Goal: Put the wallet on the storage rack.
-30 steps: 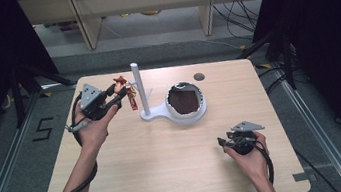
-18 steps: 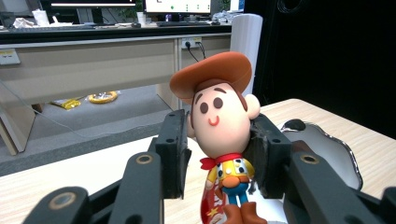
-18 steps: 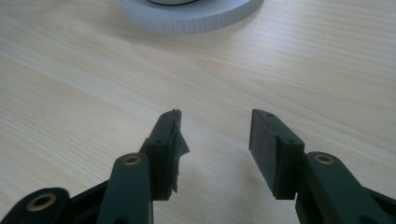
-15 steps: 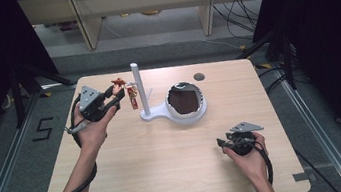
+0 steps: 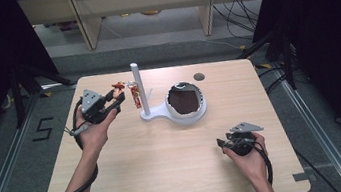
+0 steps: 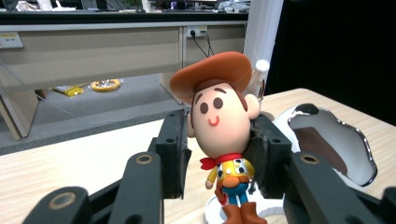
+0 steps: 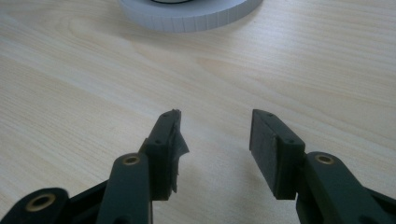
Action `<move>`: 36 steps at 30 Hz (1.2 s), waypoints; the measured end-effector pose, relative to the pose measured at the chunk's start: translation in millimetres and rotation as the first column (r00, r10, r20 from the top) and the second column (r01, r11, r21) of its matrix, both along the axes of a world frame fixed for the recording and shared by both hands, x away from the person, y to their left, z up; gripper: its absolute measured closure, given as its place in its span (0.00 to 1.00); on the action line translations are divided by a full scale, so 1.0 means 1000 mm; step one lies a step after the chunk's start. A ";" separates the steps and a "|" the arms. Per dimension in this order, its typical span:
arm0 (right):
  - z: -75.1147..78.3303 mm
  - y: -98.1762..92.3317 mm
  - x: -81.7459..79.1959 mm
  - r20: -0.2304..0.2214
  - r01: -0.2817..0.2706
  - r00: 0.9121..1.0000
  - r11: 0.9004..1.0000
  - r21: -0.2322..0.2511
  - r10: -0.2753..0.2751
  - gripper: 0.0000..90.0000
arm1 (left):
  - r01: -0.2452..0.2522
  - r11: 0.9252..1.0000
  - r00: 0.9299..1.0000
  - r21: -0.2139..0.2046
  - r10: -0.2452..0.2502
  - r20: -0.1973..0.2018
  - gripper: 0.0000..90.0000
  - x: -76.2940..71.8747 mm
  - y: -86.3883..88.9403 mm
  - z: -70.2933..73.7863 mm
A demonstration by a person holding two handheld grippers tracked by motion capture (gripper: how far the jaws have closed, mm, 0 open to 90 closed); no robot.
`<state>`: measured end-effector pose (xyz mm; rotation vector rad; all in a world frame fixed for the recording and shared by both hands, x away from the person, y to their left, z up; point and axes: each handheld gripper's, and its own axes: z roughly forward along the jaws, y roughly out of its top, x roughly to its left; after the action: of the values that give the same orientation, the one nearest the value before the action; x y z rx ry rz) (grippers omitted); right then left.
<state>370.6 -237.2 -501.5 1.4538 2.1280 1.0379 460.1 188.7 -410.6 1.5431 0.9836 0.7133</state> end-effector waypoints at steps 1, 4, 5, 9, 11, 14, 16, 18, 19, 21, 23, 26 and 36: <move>-0.001 0.000 0.001 0.013 -0.004 1.000 1.000 -0.008 0.005 0.60 | 0.004 1.000 1.000 0.005 -0.003 -0.007 0.67 0.000 0.000 -0.002; -0.002 0.000 0.001 0.031 -0.003 1.000 1.000 -0.009 0.004 0.60 | 0.009 1.000 1.000 0.018 -0.009 -0.022 0.67 0.001 -0.003 -0.010; -0.002 0.001 0.000 0.024 0.003 1.000 1.000 0.024 -0.004 0.60 | 0.012 1.000 1.000 0.023 -0.011 -0.028 0.67 0.001 -0.004 -0.012; 0.001 -0.001 -0.001 0.013 0.004 1.000 1.000 -0.001 -0.004 0.60 | 0.029 0.999 0.998 0.029 -0.028 -0.061 0.67 0.001 -0.007 -0.023; 0.000 -0.001 0.000 0.030 -0.001 1.000 1.000 -0.013 0.001 0.60 | 0.044 0.998 0.996 0.040 -0.041 -0.077 0.66 0.002 -0.009 -0.027; 0.000 -0.001 0.000 0.029 0.000 1.000 1.000 -0.010 0.001 0.60 | 0.065 0.997 0.993 0.045 -0.060 -0.106 0.64 0.001 -0.010 -0.034; 0.000 -0.002 0.000 0.030 0.001 1.000 1.000 -0.009 0.000 0.60 | 0.078 0.996 0.990 0.039 -0.073 -0.123 0.59 0.001 -0.011 -0.038; 0.001 -0.001 0.000 0.020 0.005 1.000 1.000 0.000 -0.005 0.60 | 0.088 0.995 0.988 0.049 -0.080 -0.132 0.56 0.001 -0.011 -0.041; 0.000 -0.001 0.000 0.019 0.006 1.000 1.000 0.000 -0.006 0.60 | 0.088 0.995 0.988 0.052 -0.080 -0.136 0.55 0.000 -0.012 -0.042; 0.000 -0.001 0.000 0.018 0.006 1.000 1.000 0.000 -0.006 0.60 | 0.097 0.994 0.986 0.046 -0.090 -0.138 0.51 0.000 -0.012 -0.044; 0.000 -0.001 0.000 0.025 0.008 1.000 1.000 0.003 -0.008 0.60 | 0.101 0.994 0.985 0.048 -0.094 -0.145 0.48 -0.002 -0.011 -0.046; 0.000 0.000 -0.001 0.014 0.014 1.000 1.000 0.008 -0.014 0.60 | 0.107 0.993 0.983 0.040 -0.099 -0.153 0.44 -0.005 -0.009 -0.048; -0.001 -0.004 -0.001 0.019 0.015 1.000 1.000 0.010 -0.015 0.60 | 0.080 0.996 0.983 0.050 -0.070 -0.169 0.37 -0.039 0.014 -0.062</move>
<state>369.8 -240.7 -502.4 1.4563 2.0979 1.0547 421.3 202.7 -472.8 1.7021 1.0304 0.5697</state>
